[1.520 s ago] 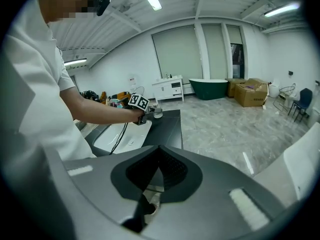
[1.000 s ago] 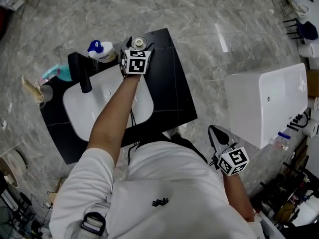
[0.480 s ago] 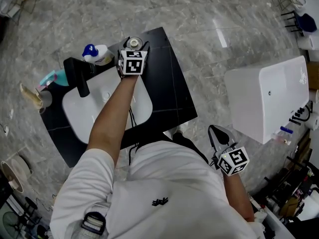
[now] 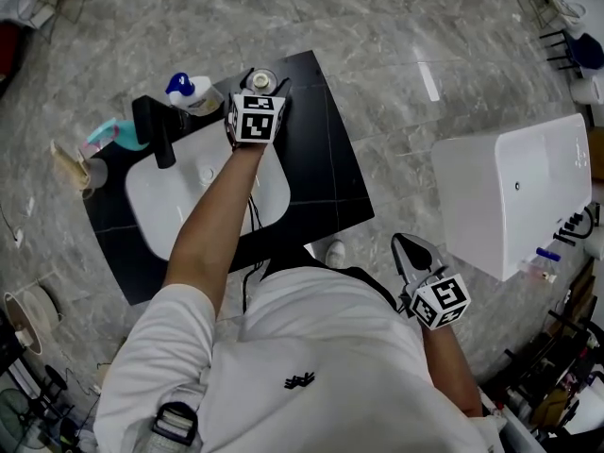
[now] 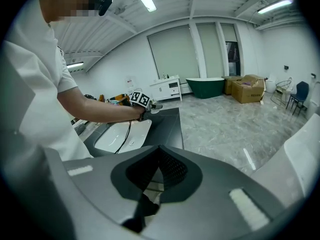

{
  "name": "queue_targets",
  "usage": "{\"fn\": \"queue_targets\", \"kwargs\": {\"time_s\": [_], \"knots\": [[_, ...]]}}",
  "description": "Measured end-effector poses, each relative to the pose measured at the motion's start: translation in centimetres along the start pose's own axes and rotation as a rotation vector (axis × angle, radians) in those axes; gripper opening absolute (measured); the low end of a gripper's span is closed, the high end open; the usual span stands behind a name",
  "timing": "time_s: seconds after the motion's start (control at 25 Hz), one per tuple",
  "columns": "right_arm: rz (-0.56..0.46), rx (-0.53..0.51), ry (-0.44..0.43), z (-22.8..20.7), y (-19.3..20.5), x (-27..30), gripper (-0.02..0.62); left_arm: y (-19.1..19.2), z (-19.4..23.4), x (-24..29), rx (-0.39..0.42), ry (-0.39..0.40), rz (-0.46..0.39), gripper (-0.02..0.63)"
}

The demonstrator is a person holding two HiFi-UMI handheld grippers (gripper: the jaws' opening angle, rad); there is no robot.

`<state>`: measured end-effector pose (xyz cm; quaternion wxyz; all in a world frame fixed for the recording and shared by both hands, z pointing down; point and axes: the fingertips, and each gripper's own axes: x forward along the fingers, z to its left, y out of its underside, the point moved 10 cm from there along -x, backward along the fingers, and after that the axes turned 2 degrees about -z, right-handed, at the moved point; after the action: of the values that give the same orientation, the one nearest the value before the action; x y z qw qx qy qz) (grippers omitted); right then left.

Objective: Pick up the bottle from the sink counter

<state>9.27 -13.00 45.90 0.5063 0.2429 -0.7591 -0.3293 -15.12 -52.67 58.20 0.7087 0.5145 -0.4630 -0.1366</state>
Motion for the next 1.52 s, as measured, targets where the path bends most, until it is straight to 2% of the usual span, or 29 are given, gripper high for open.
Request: {"fn": "queue_targets", "kwargs": {"time_s": [0.32,0.72,1.04,1.52], "knots": [[-0.051,-0.039,-0.069,-1.8,0.9,-3.2,0.012,-2.9,-3.1,-6.1,0.001,-0.028,-0.019,0.344],[-0.099,-0.084,-0.18,-3.8,2.5,-6.0,0.012,-3.9,-8.7,-14.2,-0.016,-0.004,0.001,0.344],[-0.111,-0.117,-0.255,-4.7,4.3,-7.5,0.012,-3.8,-13.6,-19.8,0.004,0.029,-0.011,0.344],[-0.115,-0.141,-0.325,-4.2,8.8,-11.5,0.012,-2.4,-21.0,-27.6,0.005,0.08,-0.009,0.344]]}}
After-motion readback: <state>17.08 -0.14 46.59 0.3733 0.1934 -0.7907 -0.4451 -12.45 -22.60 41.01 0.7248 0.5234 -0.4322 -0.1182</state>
